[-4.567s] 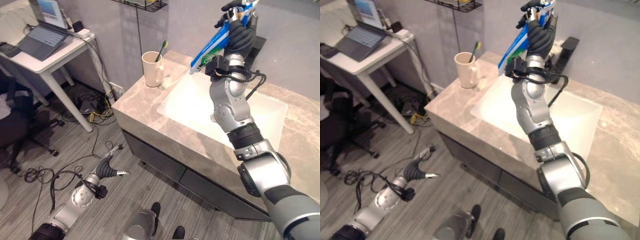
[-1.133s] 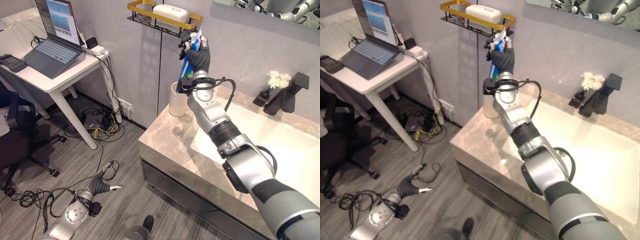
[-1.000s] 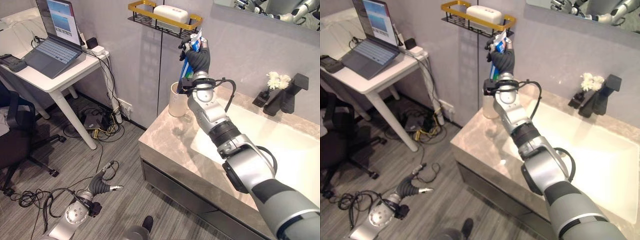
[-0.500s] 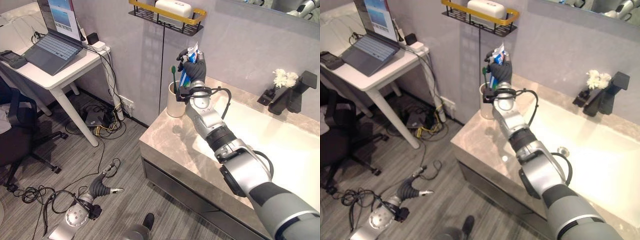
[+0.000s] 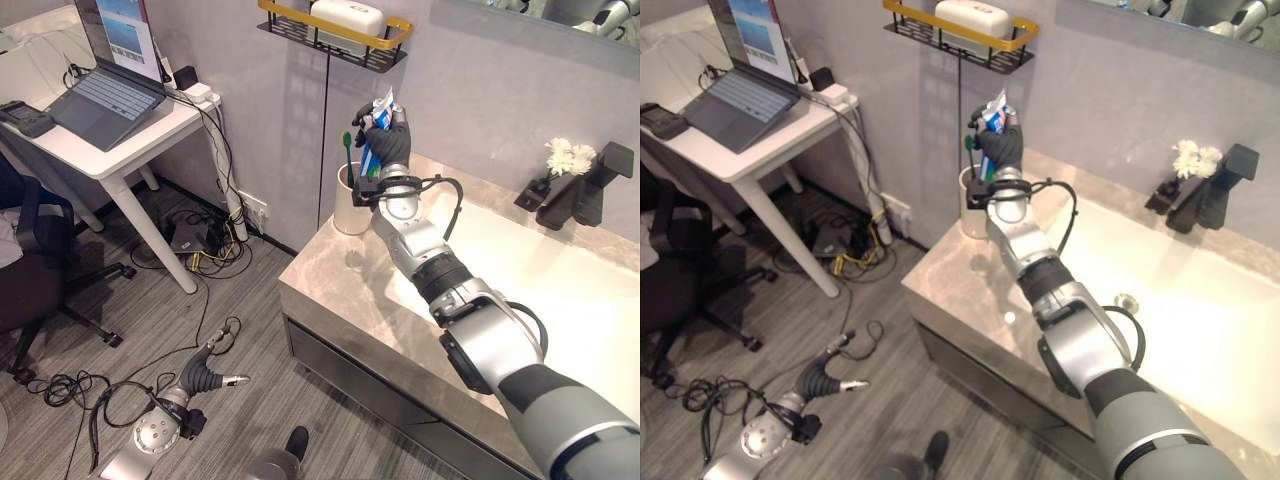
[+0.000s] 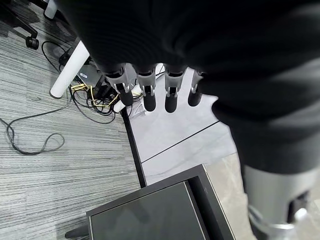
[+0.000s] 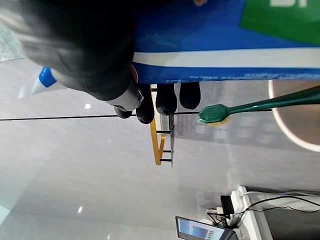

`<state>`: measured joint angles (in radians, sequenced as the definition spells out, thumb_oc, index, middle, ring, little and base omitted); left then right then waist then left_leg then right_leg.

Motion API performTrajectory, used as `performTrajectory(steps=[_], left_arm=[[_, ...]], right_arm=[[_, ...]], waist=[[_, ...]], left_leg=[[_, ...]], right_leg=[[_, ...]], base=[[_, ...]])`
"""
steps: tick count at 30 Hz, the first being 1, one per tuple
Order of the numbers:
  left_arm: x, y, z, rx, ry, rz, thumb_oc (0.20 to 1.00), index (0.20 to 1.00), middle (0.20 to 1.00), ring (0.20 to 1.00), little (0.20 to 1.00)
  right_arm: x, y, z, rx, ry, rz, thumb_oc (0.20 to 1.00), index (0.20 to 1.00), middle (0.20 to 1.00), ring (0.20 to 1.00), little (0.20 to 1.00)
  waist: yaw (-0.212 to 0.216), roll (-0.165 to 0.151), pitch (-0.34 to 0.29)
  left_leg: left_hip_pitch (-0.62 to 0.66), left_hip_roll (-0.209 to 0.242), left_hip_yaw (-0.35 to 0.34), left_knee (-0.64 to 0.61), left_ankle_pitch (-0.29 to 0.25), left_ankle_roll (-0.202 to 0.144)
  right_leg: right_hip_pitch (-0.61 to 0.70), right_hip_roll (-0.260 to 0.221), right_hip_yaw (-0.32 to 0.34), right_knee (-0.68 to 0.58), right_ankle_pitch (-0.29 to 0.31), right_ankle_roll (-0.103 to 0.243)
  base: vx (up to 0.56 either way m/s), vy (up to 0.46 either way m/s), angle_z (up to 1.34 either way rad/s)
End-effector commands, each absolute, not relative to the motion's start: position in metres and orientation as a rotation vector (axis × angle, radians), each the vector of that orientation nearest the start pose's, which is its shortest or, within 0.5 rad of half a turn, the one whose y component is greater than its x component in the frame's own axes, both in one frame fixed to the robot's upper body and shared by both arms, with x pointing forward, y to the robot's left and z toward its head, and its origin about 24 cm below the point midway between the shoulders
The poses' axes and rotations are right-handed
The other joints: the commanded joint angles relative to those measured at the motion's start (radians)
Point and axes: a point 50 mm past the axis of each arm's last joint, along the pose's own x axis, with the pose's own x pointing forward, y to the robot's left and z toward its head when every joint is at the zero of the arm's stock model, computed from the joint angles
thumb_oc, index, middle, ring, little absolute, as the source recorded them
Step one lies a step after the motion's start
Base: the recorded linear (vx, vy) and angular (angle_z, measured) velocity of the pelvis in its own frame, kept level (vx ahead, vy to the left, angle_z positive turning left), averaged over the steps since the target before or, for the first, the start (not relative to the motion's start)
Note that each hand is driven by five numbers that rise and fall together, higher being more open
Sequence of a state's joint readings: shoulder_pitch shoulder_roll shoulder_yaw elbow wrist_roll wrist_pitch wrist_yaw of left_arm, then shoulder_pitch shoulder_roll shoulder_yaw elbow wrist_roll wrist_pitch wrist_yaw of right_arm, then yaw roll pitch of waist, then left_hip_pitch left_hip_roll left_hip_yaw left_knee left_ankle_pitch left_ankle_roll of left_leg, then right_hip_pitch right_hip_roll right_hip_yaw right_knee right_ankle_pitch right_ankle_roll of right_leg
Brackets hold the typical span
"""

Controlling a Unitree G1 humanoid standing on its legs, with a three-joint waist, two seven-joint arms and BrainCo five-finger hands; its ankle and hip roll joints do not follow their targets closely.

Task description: Put brush and paste in cup on sink, flatten towel.

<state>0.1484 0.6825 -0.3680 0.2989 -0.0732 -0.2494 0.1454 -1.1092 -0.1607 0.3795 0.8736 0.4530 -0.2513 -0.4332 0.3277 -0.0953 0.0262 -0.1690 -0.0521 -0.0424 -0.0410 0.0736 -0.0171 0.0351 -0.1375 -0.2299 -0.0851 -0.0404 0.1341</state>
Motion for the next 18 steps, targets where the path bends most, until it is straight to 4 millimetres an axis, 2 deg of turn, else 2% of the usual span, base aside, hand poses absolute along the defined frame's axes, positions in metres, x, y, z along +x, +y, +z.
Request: performTrajectory(steps=[1, 3, 4, 11, 18], left_arm=[[0.198, 0.247, -0.019, 0.590, 0.224, -0.147, 1.000, 1.000, 1.000, 1.000, 1.000], [0.198, 0.246, -0.019, 0.586, 0.223, -0.146, 1.000, 1.000, 1.000, 1.000, 1.000], [0.198, 0.246, -0.019, 0.588, 0.223, -0.146, 1.000, 1.000, 1.000, 1.000, 1.000], [0.198, 0.248, -0.021, 0.588, 0.227, -0.129, 1.000, 1.000, 1.000, 1.000, 1.000], [0.201, 0.245, -0.022, 0.585, 0.232, -0.138, 1.000, 1.000, 1.000, 1.000, 1.000]], right_arm=[[0.403, -0.084, 0.231, -0.006, -0.462, -0.041, 0.253, 0.253, 0.253, 0.253, 0.253], [0.403, -0.084, 0.228, -0.009, -0.450, -0.035, 0.583, 0.583, 0.583, 0.583, 0.583], [0.403, -0.083, 0.226, -0.011, -0.443, -0.034, 1.000, 1.000, 1.000, 1.000, 1.000], [0.403, -0.085, 0.220, -0.006, -0.423, -0.039, 1.000, 1.000, 1.000, 1.000, 1.000], [0.402, -0.088, 0.222, -0.002, -0.440, -0.050, 1.000, 1.000, 1.000, 1.000, 1.000]], waist=[[0.017, -0.018, -0.031], [0.016, -0.016, -0.031], [0.016, -0.016, -0.032], [0.012, -0.017, -0.036], [0.009, -0.023, -0.038]], left_leg=[[0.055, -0.041, 0.018, 0.016, -0.107, 0.025], [0.054, -0.041, 0.019, 0.016, -0.106, 0.025], [0.054, -0.041, 0.019, 0.016, -0.106, 0.024], [0.063, -0.042, 0.019, 0.016, -0.109, 0.025], [0.070, -0.038, 0.017, 0.022, -0.112, 0.024]], right_leg=[[-0.020, -0.044, 0.056, -0.002, 0.197, 0.060], [-0.021, -0.044, 0.059, -0.002, 0.198, 0.060], [-0.021, -0.045, 0.059, -0.002, 0.198, 0.061], [-0.013, -0.045, 0.059, -0.002, 0.212, 0.063], [-0.004, -0.042, 0.056, -0.002, 0.218, 0.062]], base=[[0.00, 0.000, 0.00], [0.00, 0.000, 0.00], [0.00, 0.000, 0.00], [0.00, 0.000, 0.00], [0.00, 0.001, 0.00]])
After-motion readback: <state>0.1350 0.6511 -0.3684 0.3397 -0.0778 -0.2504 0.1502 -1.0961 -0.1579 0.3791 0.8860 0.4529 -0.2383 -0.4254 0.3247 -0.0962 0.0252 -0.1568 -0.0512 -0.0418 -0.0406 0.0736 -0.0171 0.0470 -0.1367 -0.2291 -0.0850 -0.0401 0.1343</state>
